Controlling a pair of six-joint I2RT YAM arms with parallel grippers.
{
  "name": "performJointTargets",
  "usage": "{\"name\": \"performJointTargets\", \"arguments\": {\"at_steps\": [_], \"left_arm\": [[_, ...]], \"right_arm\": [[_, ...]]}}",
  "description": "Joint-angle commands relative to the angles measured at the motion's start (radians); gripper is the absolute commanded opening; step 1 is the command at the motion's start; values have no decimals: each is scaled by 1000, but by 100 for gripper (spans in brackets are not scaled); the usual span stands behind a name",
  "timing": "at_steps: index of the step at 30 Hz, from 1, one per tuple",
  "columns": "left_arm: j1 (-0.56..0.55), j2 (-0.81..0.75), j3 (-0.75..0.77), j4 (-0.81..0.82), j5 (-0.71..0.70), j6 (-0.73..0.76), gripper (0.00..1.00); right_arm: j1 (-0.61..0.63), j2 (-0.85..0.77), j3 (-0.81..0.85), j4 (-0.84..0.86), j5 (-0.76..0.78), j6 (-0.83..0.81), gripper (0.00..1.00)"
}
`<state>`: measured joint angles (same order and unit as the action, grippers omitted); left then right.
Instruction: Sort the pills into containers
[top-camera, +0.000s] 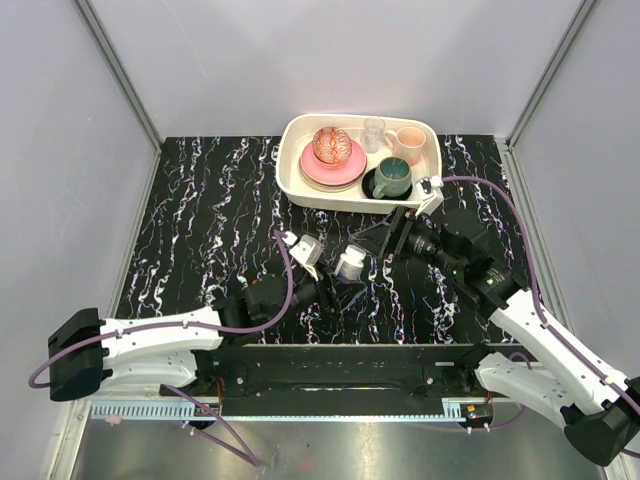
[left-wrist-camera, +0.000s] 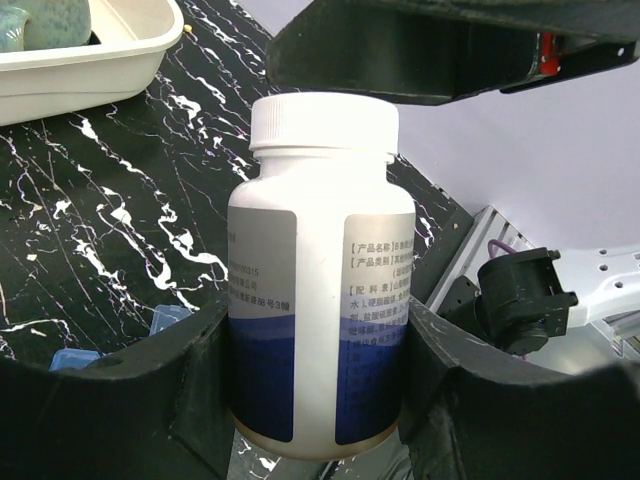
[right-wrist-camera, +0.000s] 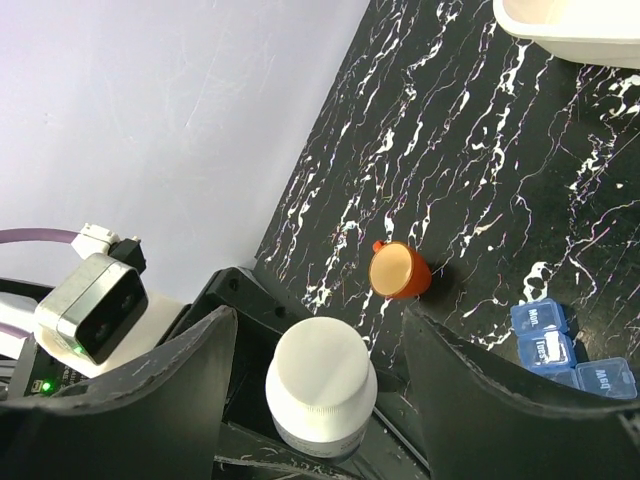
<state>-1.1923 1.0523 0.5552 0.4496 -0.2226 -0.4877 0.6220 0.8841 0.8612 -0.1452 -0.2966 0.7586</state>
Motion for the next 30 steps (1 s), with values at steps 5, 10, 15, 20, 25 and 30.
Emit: {"name": "performJointTargets", "arguments": {"at_steps": [5,10,15,20,25,30], "left_arm": [[-9,6,64,77,-66,-23,0],[-7,18,83,75,-73,-20,0],[-10,31,88,77,-64,-25,0],[-13,25,77,92,-57,-34,0],[-13,5,23,205,63,-51,0],[-13,2,-35,345,277,-58,0]], "right_arm": [[38,4,-16,55,47,18,71],[59,15,-25,55,79,27,66],[73,13,-28,65,93,28,51],[76,7,-36,79,74,5,22],[76,-20,-89,217,-97,-45,0],[74,-42,-99,285,-286,-140,0]]}}
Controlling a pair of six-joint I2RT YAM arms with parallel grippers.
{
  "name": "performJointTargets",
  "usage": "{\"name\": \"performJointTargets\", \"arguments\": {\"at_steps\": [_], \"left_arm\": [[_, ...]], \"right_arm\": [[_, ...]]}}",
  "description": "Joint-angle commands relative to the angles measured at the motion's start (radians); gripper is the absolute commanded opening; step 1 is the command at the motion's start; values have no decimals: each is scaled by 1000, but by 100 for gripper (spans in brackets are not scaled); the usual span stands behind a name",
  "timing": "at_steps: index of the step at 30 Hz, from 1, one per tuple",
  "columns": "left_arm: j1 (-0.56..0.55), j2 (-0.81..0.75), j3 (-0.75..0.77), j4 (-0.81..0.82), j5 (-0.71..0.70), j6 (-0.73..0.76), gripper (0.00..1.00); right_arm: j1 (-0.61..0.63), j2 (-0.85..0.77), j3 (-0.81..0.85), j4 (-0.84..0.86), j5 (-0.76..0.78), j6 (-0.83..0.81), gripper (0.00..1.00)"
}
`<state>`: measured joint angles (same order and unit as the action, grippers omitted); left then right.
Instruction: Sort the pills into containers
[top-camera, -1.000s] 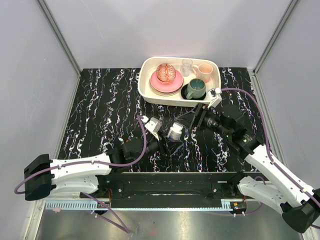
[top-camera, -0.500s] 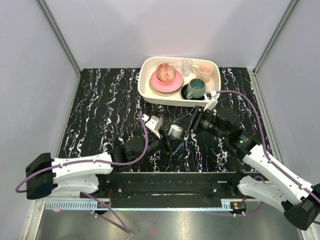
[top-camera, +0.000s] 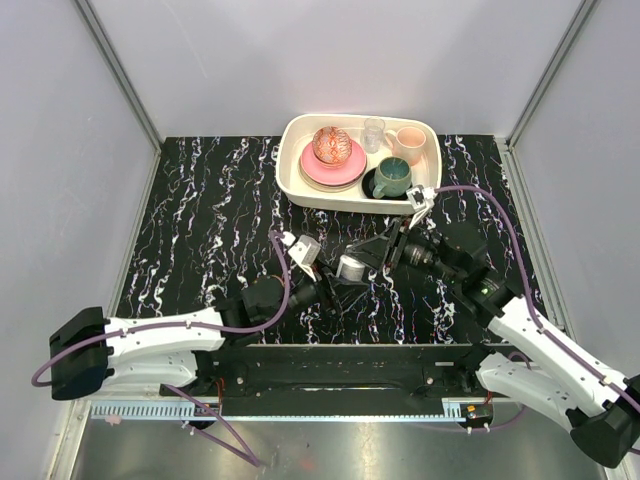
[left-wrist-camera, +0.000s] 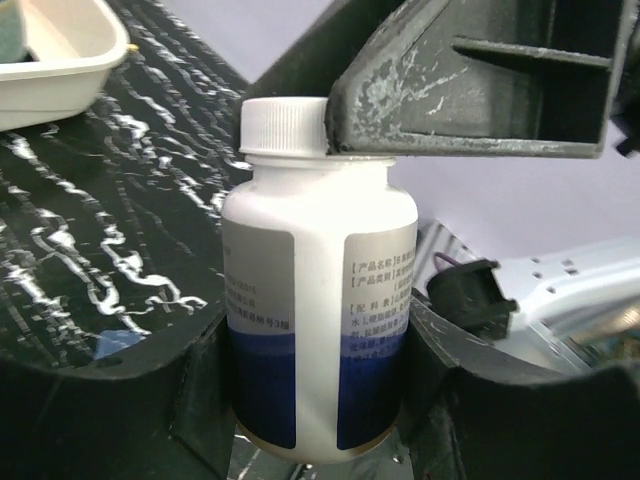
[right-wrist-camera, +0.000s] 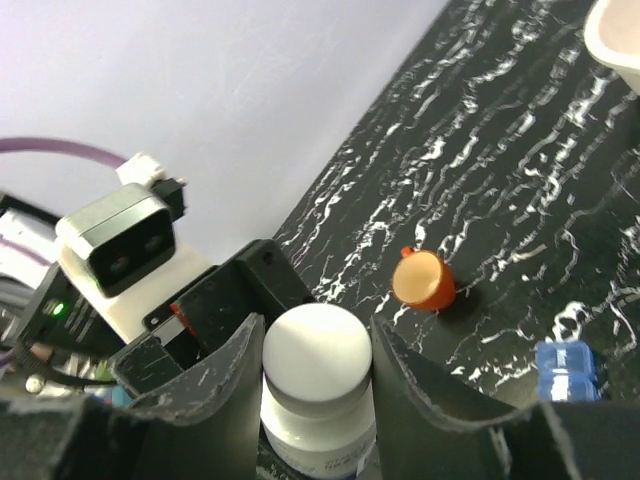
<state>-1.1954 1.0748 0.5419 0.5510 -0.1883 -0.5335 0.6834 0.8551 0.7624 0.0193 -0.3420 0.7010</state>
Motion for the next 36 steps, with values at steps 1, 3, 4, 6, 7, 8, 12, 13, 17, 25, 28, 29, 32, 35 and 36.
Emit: {"name": "performJointTargets", "arguments": {"at_steps": [1,3,4,6,7,8,12,13,17,25,28,29,32,35,36], "left_arm": [[-10,-24,-28,282,277,-16,0],[-10,-29,-57,334,386,-19,0],[-10,-30,-65,371,413,-22,0],[-10,-38,-80,392,501,-20,0],[-10,-41,-83,406,527,-20,0],[-10,-42,-86,411,576,-20,0],[-10,-68,-83,412,645,-16,0],[-10,-78,-83,391,644,-13,0],[-10,-147,-85,336,639,12,0],[-10,-225,-91,294,673,21,0],[-10,-233,-89,288,676,21,0],[-10,-234,-89,288,675,23,0],[-10,-236,-91,287,675,24,0],[-10,-240,-89,270,665,30,0],[-10,-243,-89,251,658,35,0]], "right_arm": [[15,-11,6,122,-324,-98,0],[15,-24,6,139,-403,-127,0],[15,-36,2,148,-475,-133,0],[15,-53,-6,177,-540,-150,0],[15,-71,-11,186,-601,-153,0],[13,-76,-12,200,-629,-159,0],[15,-108,-8,176,-712,-196,0],[13,-114,-3,160,-713,-216,0],[13,-128,11,70,-703,-271,0],[13,-151,8,64,-683,-296,53],[15,-151,9,44,-625,-310,70],[15,-149,9,21,-605,-316,72],[13,-137,12,-15,-548,-333,78],[15,-133,14,-67,-499,-348,80],[15,-137,15,-68,-480,-350,80]]}}
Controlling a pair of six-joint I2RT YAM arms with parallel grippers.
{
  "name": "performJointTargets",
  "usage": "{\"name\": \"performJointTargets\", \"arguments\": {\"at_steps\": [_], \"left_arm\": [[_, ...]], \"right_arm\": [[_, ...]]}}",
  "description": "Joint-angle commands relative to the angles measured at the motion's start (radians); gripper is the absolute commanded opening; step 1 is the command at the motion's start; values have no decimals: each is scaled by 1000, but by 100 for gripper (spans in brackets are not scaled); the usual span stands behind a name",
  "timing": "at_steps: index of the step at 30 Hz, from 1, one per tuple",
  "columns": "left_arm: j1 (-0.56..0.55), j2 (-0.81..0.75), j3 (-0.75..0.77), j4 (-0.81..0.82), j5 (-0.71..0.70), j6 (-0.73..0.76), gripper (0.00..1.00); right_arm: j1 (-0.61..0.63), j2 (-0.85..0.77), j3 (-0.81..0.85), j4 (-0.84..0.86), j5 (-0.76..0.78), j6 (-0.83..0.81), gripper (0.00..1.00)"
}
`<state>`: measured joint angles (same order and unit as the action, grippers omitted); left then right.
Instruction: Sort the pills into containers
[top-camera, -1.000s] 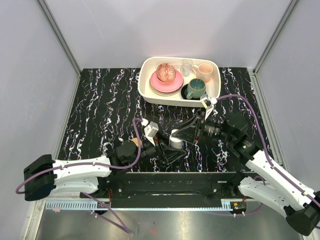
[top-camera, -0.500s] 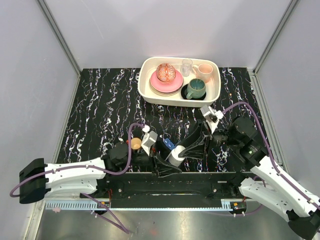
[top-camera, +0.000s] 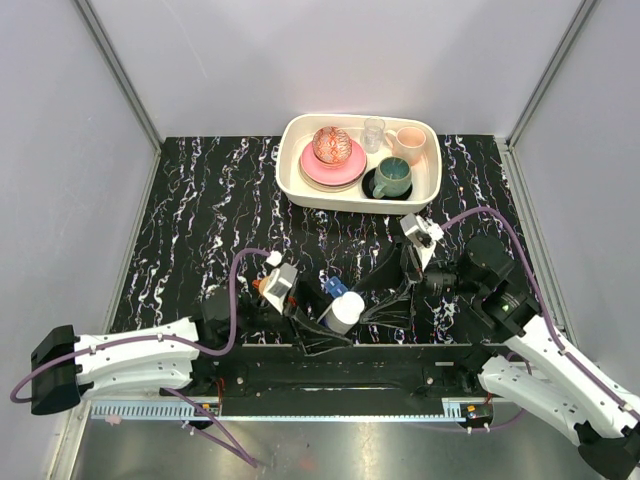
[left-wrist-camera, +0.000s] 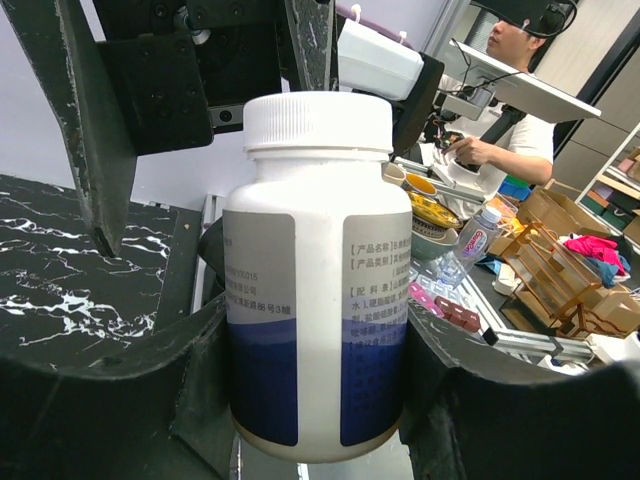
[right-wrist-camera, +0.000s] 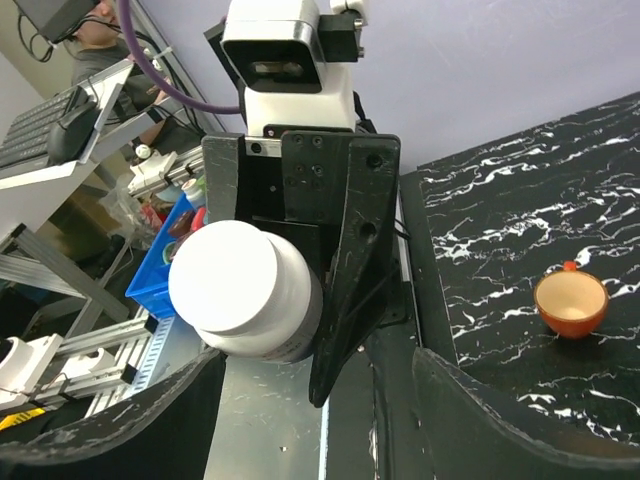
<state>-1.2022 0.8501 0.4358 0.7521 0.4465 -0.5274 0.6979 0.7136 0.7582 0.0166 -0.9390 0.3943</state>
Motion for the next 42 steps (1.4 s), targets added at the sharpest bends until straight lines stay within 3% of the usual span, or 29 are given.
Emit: {"name": "performJointTargets", "arguments": {"at_steps": [1,3,6,10,13,18,27,31,42], "left_arm": [[-3,-22,12,43,-1,33,0],[-3,-40,6,1,-58,43,0],[-3,-88,-6,-92,-254,50,0],[-3,-138,9,-239,-675,11,0],[-3,-119,44,-293,-782,3,0],[-5,-17,161,-419,-815,29,0],[-33,109,270,-444,-827,58,0],[-36,141,279,-438,-821,52,0],[-43,173,299,-422,-828,52,0]], "right_arm": [[0,0,20,-69,126,-43,81],[0,-17,29,-66,156,-41,82],[-1,-45,47,-66,224,-34,83],[-1,-34,85,-52,377,67,85],[-1,3,107,-35,531,170,85],[0,81,119,17,695,256,85],[2,159,139,2,740,305,86],[2,152,132,14,738,314,86],[2,191,133,34,658,359,73]]}}
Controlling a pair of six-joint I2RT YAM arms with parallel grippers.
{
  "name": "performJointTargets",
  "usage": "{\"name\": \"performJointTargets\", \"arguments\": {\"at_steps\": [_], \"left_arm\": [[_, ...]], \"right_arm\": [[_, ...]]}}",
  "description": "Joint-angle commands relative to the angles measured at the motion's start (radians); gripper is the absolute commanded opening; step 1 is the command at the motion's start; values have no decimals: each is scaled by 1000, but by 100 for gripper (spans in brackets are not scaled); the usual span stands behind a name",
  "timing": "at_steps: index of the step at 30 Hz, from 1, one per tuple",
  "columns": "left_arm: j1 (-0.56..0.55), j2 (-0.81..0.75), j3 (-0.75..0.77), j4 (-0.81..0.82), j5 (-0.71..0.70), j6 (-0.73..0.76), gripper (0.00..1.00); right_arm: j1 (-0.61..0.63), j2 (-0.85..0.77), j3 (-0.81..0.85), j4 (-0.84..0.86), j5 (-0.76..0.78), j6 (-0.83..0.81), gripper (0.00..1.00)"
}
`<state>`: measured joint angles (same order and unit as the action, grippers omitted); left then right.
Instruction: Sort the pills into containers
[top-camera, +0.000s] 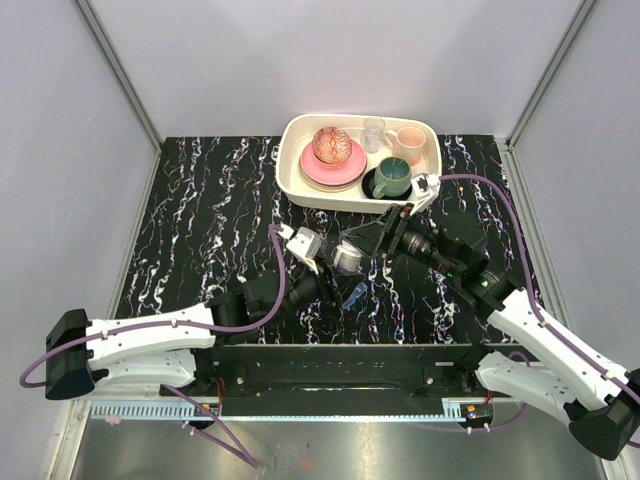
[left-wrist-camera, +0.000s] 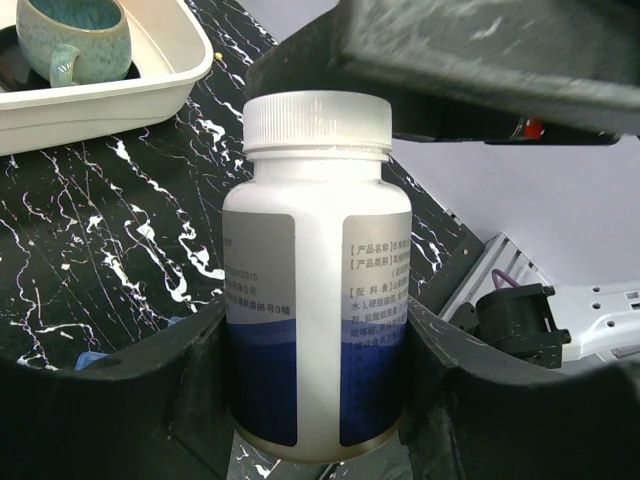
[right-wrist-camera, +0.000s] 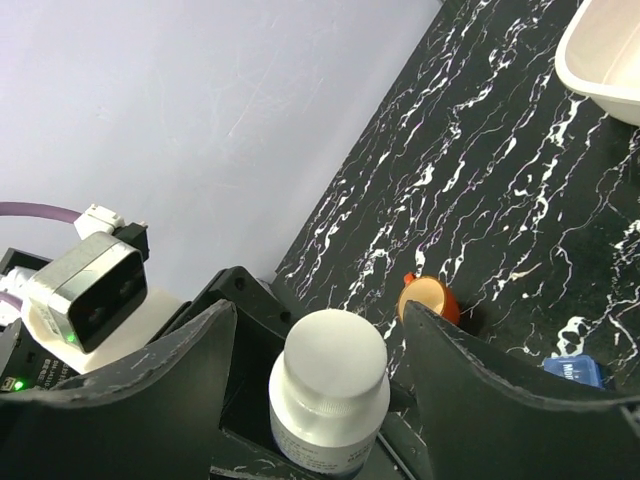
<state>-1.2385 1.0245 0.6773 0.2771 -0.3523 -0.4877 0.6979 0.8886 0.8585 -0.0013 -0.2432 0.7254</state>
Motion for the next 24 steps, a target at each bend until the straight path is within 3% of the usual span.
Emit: {"name": "performJointTargets", "arguments": {"at_steps": [1,7,11,14,15,18,24], "left_arm": [[-7,-4,59,53,-33,15,0],[-7,-12,62,51,-42,23,0],[-7,-10,62,51,-42,21,0],[-7,-10,57,53,-39,14,0],[-7,-14,51,56,-36,14,0],[-6,-38,-7,141,41,11,0],[-6,-108,-162,350,266,-14,0]], "right_arm": [[2,16,31,52,-39,29,71],[3,26,27,49,-48,37,61],[3,23,25,49,-57,37,39],[2,18,22,58,-96,32,29],[3,16,20,63,-113,22,18],[2,3,22,83,-198,-16,1],[2,-66,-3,127,-441,-150,0]]}}
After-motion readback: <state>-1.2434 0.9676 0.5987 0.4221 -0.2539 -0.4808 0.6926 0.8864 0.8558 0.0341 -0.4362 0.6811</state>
